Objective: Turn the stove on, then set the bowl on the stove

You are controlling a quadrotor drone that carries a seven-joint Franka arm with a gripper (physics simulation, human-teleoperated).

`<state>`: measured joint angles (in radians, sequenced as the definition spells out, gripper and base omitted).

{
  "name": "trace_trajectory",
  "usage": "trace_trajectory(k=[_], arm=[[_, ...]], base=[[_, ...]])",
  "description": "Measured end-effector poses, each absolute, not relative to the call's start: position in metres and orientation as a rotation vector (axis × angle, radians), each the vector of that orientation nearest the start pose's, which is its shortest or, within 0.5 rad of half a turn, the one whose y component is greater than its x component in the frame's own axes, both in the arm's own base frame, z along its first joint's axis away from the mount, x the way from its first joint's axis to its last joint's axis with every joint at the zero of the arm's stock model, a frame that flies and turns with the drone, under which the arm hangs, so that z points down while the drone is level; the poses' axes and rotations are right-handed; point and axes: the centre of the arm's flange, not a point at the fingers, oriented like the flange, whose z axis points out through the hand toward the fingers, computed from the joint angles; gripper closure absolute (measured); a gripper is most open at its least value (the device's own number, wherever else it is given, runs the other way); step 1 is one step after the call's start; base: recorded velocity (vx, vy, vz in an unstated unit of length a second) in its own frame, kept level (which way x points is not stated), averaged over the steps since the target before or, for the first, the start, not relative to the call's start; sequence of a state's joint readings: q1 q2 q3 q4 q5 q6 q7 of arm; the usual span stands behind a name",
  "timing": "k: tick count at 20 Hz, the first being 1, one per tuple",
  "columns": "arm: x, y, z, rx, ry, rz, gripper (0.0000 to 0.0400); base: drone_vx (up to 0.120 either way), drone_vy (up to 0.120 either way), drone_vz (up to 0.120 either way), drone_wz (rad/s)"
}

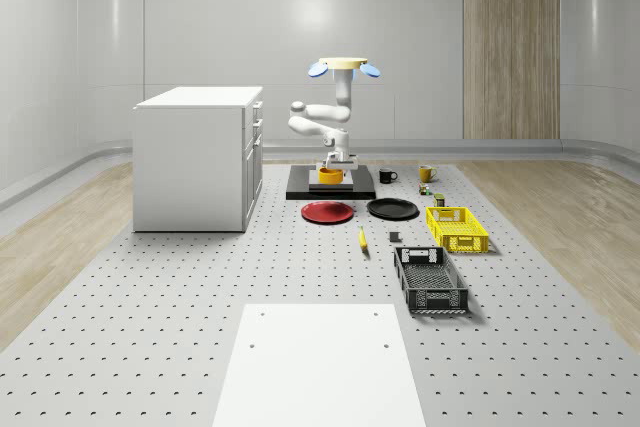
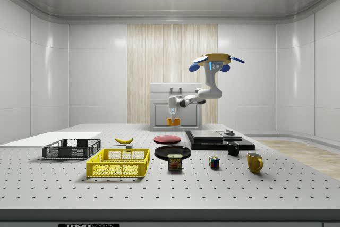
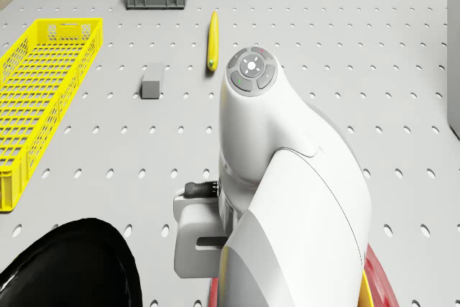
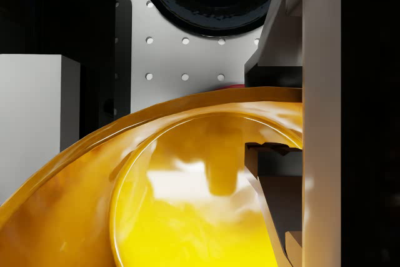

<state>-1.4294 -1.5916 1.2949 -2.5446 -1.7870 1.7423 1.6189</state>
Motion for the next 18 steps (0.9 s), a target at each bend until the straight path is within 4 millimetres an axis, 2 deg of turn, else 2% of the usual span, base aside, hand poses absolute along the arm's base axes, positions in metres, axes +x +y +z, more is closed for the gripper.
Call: trace_trajectory(k=[18], arm=[[0.4007,0.0299,0.5389,0.001,-0.002,0.771,0.0295]], base=[[-0.120,-0.007,0.000,0.000]])
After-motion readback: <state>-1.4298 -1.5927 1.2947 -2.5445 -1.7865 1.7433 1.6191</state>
